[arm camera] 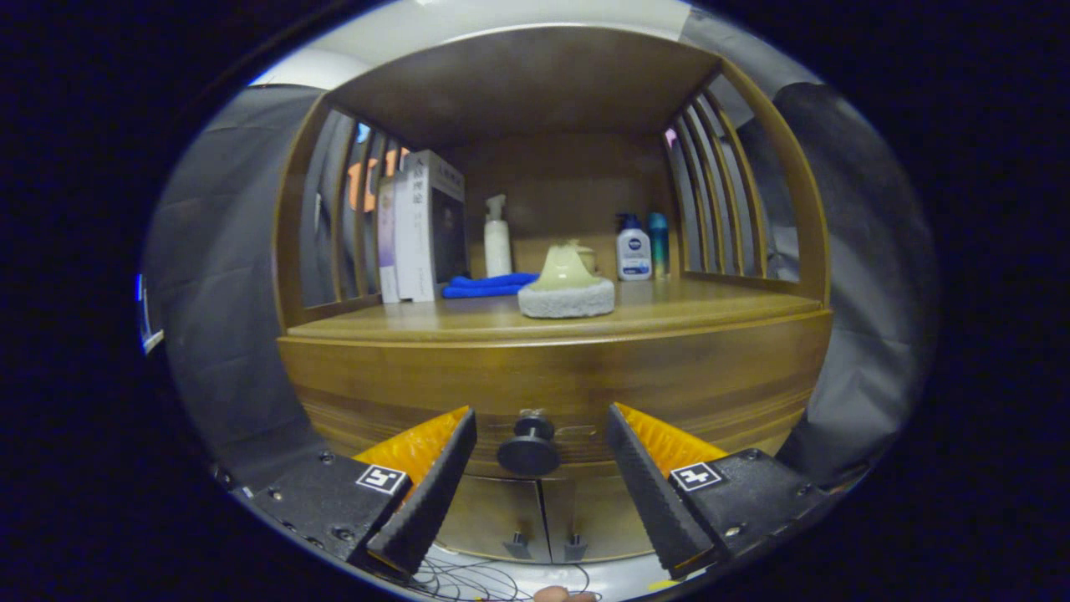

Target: Pull open the drawer, take out the items inside it, and place them on the countertop above the cabinet.

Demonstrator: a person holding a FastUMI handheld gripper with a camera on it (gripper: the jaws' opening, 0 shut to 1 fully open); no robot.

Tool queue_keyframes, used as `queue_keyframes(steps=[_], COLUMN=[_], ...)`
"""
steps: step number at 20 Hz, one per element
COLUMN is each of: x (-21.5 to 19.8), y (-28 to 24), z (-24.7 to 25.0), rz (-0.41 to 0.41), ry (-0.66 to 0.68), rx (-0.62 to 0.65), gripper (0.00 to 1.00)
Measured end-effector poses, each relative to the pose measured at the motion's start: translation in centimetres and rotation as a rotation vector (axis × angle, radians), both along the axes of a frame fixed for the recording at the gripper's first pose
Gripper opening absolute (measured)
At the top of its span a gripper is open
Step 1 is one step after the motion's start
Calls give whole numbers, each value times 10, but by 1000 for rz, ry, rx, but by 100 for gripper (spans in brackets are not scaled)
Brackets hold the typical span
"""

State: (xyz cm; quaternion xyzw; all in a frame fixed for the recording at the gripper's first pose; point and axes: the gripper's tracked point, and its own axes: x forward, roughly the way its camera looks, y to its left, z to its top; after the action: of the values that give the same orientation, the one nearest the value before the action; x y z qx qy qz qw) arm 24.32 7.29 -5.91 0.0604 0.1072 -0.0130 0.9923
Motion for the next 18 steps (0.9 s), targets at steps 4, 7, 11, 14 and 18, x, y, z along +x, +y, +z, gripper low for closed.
queue_keyframes(steps=[4, 7, 11, 14, 18], x=[-81, -155, -238, -288, -300], y=[-25, -52, -85, -91, -90], z=[25, 40, 39, 37, 51], rz=[75, 58, -3, -19, -17], ry=[-16, -28, -72, -86, -127], rx=[-32, -11, -93, -132, -71], gripper=[100, 100, 99, 100, 100])
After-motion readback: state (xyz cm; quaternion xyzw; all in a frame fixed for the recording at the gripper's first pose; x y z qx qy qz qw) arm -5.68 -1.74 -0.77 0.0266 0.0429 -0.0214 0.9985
